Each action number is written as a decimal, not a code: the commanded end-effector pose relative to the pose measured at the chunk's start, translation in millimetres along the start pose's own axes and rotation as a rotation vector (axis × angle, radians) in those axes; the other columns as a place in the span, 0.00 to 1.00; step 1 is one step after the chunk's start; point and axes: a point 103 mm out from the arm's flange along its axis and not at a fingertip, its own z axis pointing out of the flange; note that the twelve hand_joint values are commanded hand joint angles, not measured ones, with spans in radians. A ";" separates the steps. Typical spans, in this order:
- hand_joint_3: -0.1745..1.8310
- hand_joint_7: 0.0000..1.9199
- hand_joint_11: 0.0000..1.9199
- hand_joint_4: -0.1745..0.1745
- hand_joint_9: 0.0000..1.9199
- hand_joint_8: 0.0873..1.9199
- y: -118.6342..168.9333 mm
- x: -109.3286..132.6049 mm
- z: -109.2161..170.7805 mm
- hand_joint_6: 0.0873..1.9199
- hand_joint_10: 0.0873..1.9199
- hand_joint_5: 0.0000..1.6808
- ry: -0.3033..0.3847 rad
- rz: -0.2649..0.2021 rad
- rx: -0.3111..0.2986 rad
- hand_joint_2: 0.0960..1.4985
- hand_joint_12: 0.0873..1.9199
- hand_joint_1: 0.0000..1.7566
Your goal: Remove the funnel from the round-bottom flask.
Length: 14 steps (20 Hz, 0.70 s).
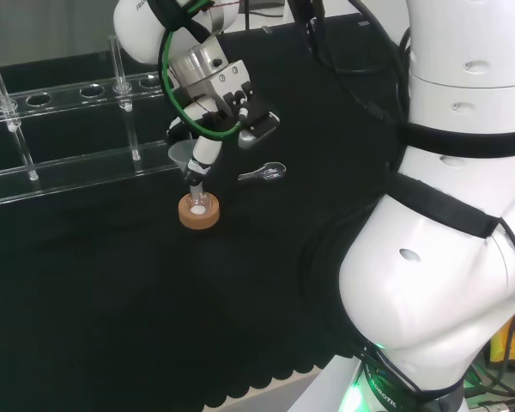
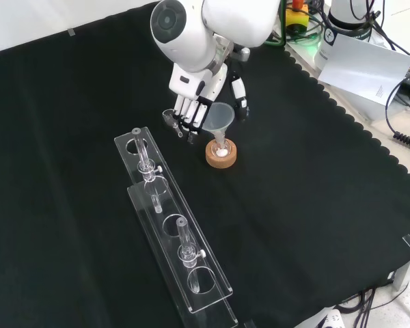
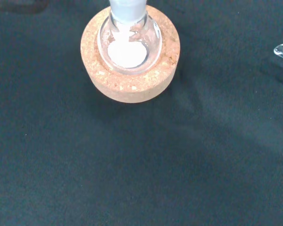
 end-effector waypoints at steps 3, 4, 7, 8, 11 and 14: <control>0.18 0.02 0.16 0.31 0.22 0.32 2.5 2.4 0.4 0.00 0.33 0.11 -0.028 -0.003 0.004 0.48 0.70 0.36; 0.19 0.04 0.17 0.31 0.24 0.32 2.5 2.5 0.0 0.00 0.32 0.12 -0.034 -0.002 0.003 0.48 0.69 0.37; 0.22 0.10 0.21 0.31 0.30 0.31 2.8 3.3 -1.8 0.00 0.28 0.16 -0.067 0.007 -0.005 0.47 0.67 0.40; 0.23 0.13 0.22 0.32 0.33 0.31 2.6 3.7 -2.6 0.00 0.27 0.18 -0.081 0.011 -0.012 0.47 0.66 0.41; 0.27 0.20 0.28 0.36 0.38 0.30 1.4 4.4 -6.7 0.00 0.24 0.25 -0.106 0.022 -0.038 0.46 0.63 0.42; 0.29 0.25 0.35 0.37 0.44 0.29 -1.5 4.5 -12.5 0.00 0.21 0.29 -0.118 0.021 -0.074 0.46 0.58 0.44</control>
